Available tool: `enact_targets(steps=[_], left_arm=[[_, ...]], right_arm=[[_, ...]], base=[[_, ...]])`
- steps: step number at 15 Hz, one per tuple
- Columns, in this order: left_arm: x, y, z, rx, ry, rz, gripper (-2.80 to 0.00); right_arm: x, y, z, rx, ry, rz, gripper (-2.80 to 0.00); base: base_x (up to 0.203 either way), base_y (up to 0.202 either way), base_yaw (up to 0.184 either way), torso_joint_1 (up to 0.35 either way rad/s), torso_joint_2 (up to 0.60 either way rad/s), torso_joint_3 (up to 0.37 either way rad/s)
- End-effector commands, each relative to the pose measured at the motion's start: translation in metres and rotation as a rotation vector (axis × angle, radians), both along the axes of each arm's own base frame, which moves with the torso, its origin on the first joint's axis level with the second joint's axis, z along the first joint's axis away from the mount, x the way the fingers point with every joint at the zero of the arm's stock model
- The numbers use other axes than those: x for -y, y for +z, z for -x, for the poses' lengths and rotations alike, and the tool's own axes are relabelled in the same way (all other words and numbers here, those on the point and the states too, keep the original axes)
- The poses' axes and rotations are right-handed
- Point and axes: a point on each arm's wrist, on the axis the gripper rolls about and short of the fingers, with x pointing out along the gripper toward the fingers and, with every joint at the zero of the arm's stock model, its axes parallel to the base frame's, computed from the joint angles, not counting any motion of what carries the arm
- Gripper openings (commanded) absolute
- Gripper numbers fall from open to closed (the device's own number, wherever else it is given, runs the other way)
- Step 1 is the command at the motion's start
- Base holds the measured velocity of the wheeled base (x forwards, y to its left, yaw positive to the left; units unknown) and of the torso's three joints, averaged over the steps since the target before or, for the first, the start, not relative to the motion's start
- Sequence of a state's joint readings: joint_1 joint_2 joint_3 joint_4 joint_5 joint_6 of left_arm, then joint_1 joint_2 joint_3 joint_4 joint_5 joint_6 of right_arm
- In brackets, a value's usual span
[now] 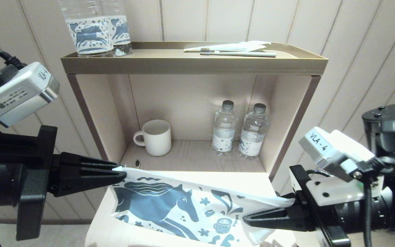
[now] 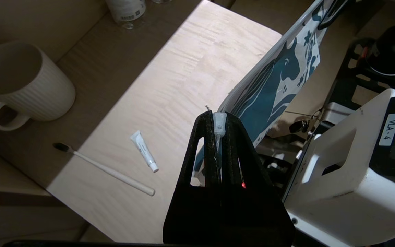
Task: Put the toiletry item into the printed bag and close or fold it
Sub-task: Open the storage bag, then pick up a toothbrush
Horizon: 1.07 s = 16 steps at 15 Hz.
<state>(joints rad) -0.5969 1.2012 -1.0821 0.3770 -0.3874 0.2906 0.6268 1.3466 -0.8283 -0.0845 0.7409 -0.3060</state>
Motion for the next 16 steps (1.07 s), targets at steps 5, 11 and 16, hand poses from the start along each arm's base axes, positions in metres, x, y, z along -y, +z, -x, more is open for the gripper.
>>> enact_targets(steps=[5, 11, 16], left_arm=[[0.004, -0.008, -0.007, -0.033, -0.003, -0.026, -2.8], [0.007, -0.022, -0.008, -0.037, -0.096, -0.035, 0.0], [0.011, -0.034, -0.012, -0.074, -0.191, -0.041, 0.0]], right_arm=[[-0.001, -0.002, -0.001, -0.004, 0.006, 0.003, -2.8], [-0.001, -0.003, -0.002, -0.006, 0.004, 0.005, -2.8], [-0.001, -0.002, 0.001, -0.002, 0.008, 0.003, -2.8]], base=[[0.0, 0.0, 0.0, 0.0, 0.0, 0.0], [0.0, 0.0, 0.0, 0.0, 0.0, 0.0], [0.0, 0.0, 0.0, 0.0, 0.0, 0.0]])
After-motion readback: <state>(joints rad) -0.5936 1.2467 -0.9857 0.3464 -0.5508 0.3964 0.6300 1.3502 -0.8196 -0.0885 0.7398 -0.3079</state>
